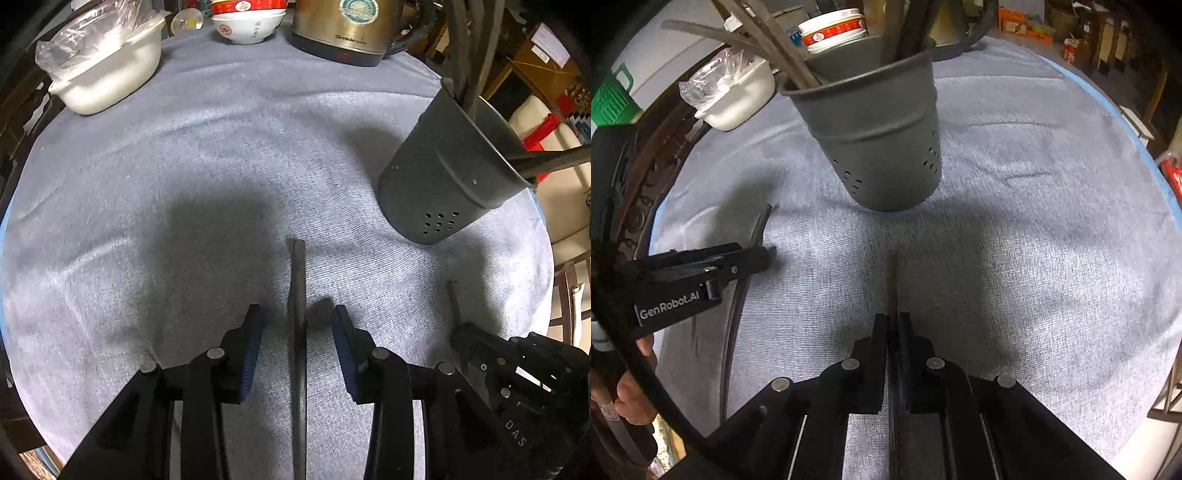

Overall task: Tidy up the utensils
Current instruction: 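Close the left tool on one chopstick while the right tool grasps the other, then lift both held chopsticks over the holder cup and lower them in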

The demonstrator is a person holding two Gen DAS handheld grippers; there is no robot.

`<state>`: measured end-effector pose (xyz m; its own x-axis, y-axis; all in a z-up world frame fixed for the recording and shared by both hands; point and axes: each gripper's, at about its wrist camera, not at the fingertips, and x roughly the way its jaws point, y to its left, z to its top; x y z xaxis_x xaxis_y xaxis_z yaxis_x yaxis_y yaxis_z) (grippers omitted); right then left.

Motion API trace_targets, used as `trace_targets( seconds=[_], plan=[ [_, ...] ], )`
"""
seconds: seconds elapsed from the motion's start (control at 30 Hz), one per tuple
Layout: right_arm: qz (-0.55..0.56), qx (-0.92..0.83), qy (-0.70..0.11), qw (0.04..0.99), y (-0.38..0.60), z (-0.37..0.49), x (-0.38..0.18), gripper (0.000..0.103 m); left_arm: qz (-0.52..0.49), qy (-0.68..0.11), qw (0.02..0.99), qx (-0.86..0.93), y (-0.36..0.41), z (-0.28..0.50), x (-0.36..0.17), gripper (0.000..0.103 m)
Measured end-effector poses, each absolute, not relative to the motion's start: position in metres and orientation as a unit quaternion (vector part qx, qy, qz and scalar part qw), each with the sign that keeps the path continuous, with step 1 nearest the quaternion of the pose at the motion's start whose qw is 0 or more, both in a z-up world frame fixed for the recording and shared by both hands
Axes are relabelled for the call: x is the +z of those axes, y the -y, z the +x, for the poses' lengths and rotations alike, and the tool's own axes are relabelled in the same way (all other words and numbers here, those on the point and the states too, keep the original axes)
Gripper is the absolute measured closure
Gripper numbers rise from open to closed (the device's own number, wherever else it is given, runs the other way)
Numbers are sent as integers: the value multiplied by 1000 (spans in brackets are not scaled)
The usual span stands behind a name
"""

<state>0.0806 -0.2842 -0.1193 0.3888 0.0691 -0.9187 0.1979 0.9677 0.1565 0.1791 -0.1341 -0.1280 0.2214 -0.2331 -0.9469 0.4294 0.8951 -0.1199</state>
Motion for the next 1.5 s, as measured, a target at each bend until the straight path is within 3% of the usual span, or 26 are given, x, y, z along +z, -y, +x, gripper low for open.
trace_targets(
  seconds=[0.03,0.1,0.17,0.53,1.13,1.5],
  plan=[
    [115,-40,-551,825,283,81,-119,95,85,-584,779,-213,134,180,-128,71],
    [110,-41,-551,826,281,83,-121,95,87,-579,783,-212,135,180,-129,92],
    [106,-42,-549,828,278,84,-122,95,83,-578,783,-214,135,182,-130,96],
    [94,-22,-511,854,260,80,-98,97,67,-524,827,-194,116,165,-87,97],
    [121,52,-285,949,254,24,49,97,23,-382,896,-227,70,107,53,97],
    [122,45,-226,965,253,6,83,97,15,-328,912,-244,72,91,97,97]
  ],
)
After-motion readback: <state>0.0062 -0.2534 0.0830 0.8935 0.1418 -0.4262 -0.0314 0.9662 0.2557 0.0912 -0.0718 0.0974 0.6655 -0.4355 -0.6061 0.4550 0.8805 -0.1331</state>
